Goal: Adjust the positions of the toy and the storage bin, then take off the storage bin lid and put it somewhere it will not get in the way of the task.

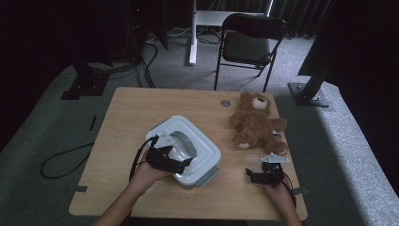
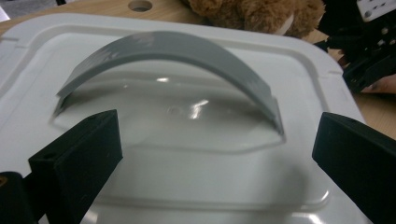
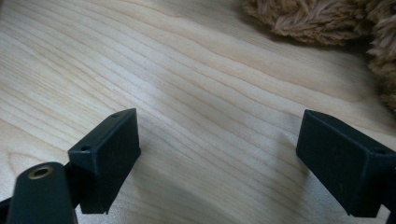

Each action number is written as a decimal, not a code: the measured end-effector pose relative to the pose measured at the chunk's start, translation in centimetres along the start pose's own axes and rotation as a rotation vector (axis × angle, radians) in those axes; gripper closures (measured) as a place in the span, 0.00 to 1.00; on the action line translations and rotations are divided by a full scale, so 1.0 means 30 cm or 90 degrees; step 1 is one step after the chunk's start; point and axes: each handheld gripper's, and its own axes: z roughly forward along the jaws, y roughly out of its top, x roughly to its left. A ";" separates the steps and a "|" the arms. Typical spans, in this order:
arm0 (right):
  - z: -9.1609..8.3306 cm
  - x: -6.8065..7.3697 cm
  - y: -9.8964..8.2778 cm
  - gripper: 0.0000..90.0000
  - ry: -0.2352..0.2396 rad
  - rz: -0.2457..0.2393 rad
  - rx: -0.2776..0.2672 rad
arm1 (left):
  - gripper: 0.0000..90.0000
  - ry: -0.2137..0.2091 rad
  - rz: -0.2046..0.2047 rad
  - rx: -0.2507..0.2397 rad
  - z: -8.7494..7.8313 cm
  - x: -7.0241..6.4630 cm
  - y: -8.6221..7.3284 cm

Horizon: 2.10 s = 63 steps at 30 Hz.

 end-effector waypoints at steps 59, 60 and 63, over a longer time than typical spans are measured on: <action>0.000 0.000 0.000 0.14 0.000 0.001 0.000 | 0.68 -0.066 0.010 -0.049 -0.034 -0.041 0.082; 0.000 0.000 0.000 0.14 0.000 0.001 0.000 | 0.68 -0.062 0.013 -0.051 -0.043 -0.039 0.084; 0.000 0.000 0.000 0.14 0.000 0.001 0.001 | 0.68 -0.058 0.014 -0.052 -0.061 -0.034 0.085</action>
